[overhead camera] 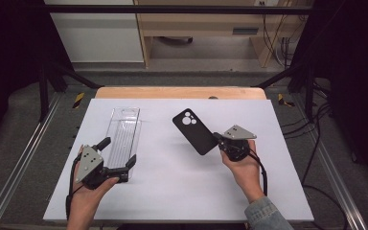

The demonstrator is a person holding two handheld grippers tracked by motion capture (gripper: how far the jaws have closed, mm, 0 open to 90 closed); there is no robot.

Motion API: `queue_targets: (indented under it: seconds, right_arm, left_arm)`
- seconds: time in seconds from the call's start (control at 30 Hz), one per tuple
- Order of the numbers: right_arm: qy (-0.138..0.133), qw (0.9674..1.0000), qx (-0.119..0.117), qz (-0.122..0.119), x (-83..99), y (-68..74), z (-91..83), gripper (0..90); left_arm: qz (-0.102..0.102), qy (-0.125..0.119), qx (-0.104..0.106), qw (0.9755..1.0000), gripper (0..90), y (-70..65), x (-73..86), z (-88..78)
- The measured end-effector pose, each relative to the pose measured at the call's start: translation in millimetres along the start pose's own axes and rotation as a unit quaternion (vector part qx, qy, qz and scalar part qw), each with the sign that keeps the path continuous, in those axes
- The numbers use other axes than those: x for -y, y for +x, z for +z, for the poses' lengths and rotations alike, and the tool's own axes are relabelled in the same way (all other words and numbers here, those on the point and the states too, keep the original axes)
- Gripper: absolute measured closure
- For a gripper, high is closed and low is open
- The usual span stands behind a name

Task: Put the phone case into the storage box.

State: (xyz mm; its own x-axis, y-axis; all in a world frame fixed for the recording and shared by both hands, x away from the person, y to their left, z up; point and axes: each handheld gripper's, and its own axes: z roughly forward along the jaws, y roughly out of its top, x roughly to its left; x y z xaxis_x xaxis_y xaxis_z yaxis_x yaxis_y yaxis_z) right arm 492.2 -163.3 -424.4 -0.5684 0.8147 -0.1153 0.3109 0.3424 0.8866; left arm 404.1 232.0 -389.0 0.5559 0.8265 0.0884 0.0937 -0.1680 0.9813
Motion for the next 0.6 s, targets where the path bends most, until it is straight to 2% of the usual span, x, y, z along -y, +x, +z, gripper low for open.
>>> queue_targets:
  seconds: [0.17, 0.37, 0.6]
  right_arm:
    - [-0.003, 1.0, -0.006, 0.002, -0.4, 0.1, -0.2, 89.8]
    - [-0.004, 0.9999, -0.013, 0.002, -1.4, 3.6, -2.4, 90.0]
    - [-0.02, 0.9997, -0.013, 0.006, -5.0, 10.6, -7.1, 90.0]
  left_arm:
    - [-0.001, 0.015, 0.0, 0.9999, 1.2, -6.5, -2.1, 10.6]
    - [0.002, 0.021, 0.008, 0.9997, 1.4, -12.2, -4.4, 17.8]
    - [0.003, 0.029, 0.011, 0.9995, 1.6, -19.6, -7.1, 24.5]
